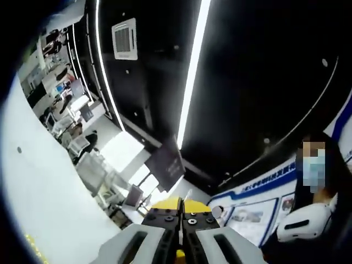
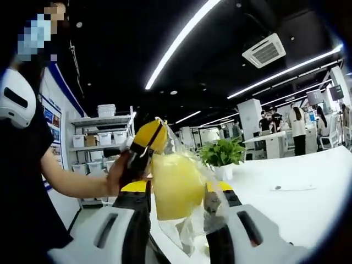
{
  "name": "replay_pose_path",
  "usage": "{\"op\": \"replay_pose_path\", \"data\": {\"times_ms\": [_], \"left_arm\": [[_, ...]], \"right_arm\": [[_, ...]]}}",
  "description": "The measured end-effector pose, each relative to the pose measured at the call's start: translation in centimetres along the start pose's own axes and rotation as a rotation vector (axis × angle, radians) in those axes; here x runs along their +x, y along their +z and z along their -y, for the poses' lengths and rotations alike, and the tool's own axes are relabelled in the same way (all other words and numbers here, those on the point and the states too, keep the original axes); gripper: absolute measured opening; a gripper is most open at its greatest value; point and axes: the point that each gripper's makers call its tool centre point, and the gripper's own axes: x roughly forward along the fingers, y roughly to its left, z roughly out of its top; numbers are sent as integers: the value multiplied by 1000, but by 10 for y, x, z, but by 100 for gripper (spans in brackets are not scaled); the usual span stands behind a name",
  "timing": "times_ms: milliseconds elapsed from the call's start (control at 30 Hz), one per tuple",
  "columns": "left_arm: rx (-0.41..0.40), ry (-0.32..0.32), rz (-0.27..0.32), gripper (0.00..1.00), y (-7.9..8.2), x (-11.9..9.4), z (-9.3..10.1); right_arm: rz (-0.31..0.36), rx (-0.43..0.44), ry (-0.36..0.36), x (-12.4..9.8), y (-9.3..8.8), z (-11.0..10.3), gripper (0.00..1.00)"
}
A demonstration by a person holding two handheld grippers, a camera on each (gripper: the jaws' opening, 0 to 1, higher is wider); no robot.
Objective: Compare the silicone blocks by pressing each to a similar depth, holding the contact briefly, and releasing to observe deformation and rebound differences across the visible hardness samples.
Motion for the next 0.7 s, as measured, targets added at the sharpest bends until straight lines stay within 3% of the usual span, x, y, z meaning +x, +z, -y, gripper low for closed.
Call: {"op": "replay_pose_path", "data": {"times_ms": [333, 700], "left_arm": [[-16, 6, 31, 0, 3, -1, -5], [-19, 16, 54, 0, 7, -3, -7]], "right_arm": [[-6, 5, 23, 2, 2, -3, 28], [-56, 30, 13, 5, 2, -5, 15]]}}
